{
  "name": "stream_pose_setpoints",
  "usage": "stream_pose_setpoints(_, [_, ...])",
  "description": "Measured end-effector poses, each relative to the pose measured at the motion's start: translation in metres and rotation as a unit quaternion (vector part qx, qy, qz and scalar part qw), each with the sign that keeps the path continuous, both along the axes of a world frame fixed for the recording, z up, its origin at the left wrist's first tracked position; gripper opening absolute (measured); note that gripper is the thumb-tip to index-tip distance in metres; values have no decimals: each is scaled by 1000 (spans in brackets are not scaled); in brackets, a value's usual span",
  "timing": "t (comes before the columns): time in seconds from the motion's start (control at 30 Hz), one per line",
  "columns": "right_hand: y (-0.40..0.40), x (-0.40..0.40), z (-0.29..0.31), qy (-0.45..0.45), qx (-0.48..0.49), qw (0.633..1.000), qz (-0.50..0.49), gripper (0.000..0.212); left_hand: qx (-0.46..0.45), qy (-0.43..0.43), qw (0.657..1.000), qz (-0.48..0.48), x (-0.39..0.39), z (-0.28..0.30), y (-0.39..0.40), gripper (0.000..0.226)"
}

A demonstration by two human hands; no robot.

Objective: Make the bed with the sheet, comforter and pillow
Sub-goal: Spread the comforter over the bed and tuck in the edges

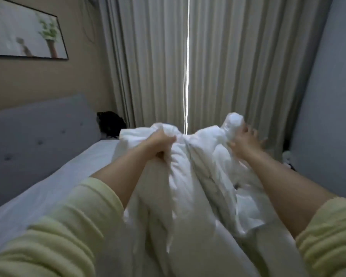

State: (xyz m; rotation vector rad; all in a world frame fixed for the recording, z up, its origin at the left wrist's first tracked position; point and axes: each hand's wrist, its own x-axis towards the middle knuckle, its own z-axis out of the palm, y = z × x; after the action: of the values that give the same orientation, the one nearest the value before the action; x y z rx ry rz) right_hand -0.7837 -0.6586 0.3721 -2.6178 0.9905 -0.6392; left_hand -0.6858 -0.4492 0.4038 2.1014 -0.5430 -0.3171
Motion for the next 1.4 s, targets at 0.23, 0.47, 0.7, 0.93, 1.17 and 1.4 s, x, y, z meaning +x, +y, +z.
stream_pose_setpoints(0.23, [-30,48,-136,243,151,958,13,69,309,103,945,-14,135,-132,39,46])
stream_pose_setpoints(0.47, [-14,115,-236,285,234,929,34,101,283,80,954,-61,183,-218,14,33])
stream_pose_setpoints(0.7, [-37,145,-311,378,214,901,-28,100,251,124,957,-77,194,-273,-30,47])
stream_pose_setpoints(0.93, [-68,236,-251,105,362,924,-68,23,162,268,942,-122,186,-277,-106,80])
stream_pose_setpoints(1.17, [-6,356,-75,-236,641,722,105,25,-151,290,941,85,200,-204,-125,45])
stream_pose_setpoints(1.4, [88,334,-108,66,371,887,269,105,-155,151,940,262,328,-168,24,45])
